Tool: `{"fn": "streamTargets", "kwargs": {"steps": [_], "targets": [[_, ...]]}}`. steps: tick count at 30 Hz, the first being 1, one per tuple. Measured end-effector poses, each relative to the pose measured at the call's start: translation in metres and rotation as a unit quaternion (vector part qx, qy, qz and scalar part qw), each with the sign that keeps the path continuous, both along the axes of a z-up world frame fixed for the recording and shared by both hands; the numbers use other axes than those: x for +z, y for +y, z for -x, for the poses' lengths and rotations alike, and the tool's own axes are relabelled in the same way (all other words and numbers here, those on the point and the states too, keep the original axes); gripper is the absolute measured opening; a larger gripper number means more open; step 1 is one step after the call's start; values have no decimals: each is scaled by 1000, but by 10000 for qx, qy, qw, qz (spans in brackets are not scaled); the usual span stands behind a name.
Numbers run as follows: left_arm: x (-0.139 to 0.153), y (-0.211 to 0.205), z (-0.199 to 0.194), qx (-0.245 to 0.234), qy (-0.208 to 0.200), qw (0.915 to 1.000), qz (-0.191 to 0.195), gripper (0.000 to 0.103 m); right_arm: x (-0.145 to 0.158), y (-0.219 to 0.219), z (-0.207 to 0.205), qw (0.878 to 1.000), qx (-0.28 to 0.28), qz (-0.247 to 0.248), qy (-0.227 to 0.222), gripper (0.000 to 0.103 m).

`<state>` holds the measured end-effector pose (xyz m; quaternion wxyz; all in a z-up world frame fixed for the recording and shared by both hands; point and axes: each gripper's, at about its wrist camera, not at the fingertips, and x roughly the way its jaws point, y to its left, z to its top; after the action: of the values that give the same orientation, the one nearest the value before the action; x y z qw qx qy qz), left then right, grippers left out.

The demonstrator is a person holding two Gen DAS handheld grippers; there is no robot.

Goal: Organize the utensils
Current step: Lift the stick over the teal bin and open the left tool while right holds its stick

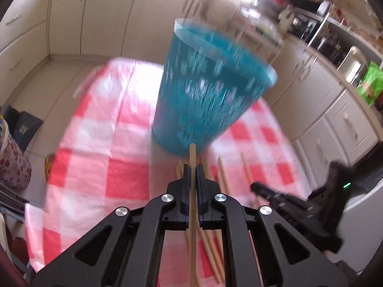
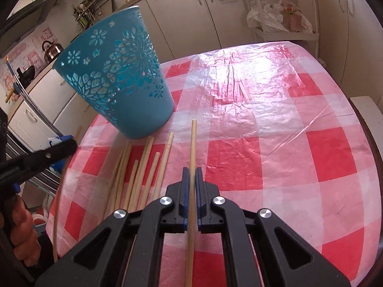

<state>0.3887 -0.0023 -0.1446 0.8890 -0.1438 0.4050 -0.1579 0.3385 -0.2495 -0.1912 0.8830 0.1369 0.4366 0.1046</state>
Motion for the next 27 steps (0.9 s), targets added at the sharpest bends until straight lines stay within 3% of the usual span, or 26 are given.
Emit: {"fn": "streamTargets", "kwargs": {"steps": [5, 9, 13, 19, 27], "targets": [[84, 18, 2, 342, -1358, 9896, 328, 5, 0, 3, -1, 10000, 13, 45, 2, 6], [138, 23, -13, 655, -2344, 9683, 565, 5, 1, 4, 0, 10000, -1, 60, -17, 6], [167, 19, -32, 779, -3092, 9444, 800, 5, -1, 0, 0, 10000, -72, 25, -19, 6], [170, -2, -69, 1035, -3587, 9247, 749, 5, -1, -2, 0, 10000, -79, -7, -22, 6], [117, -17, -99, 1002, -3167, 9421, 460, 5, -3, -6, 0, 9999, -56, -127, 11, 6]]}}
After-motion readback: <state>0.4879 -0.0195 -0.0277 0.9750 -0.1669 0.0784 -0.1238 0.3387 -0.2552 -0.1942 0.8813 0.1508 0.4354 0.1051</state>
